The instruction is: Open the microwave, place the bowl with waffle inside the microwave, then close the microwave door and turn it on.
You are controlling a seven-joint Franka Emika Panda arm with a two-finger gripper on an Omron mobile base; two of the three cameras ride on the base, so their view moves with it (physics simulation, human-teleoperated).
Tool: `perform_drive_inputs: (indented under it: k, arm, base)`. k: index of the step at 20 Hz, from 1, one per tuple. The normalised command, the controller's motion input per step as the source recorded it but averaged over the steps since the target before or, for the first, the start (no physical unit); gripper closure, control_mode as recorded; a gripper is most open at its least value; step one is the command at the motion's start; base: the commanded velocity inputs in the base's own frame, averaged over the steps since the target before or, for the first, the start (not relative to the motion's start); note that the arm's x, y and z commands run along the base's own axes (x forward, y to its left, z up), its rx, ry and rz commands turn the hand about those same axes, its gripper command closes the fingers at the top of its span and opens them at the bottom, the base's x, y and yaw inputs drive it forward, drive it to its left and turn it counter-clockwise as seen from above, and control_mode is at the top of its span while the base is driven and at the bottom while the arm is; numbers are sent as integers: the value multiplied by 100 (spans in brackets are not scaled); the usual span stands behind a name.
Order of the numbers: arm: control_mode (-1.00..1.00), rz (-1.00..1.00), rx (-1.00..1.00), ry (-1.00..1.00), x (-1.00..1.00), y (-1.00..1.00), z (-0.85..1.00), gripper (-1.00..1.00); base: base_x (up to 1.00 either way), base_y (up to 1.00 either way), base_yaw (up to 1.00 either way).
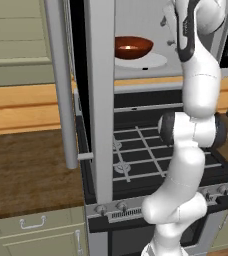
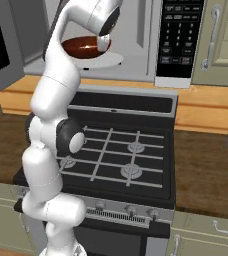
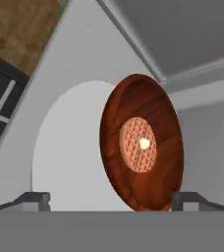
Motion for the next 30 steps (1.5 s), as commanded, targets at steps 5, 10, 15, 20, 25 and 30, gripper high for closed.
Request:
perform_drive_inputs:
  k: [5, 10, 15, 20, 25, 30]
  arm:
    - [-100, 0, -10, -11, -100, 1, -90, -100]
    - [-100, 0, 0, -34, -100, 0, -83, -100]
    - [-100, 0, -1, -43, -100, 28, -46, -100]
    - [-100, -13, -16, -6, -84, 37, -68, -100]
    - [-100, -33, -31, 5, -17, 0, -54, -100]
    - [-100, -33, -27, 5, 0, 0, -32, -100]
  base:
    - [0, 0, 0]
    - [0, 0, 0]
    - [0, 0, 0]
    - [0, 0, 0]
    - [0, 0, 0]
    - [0, 0, 0]
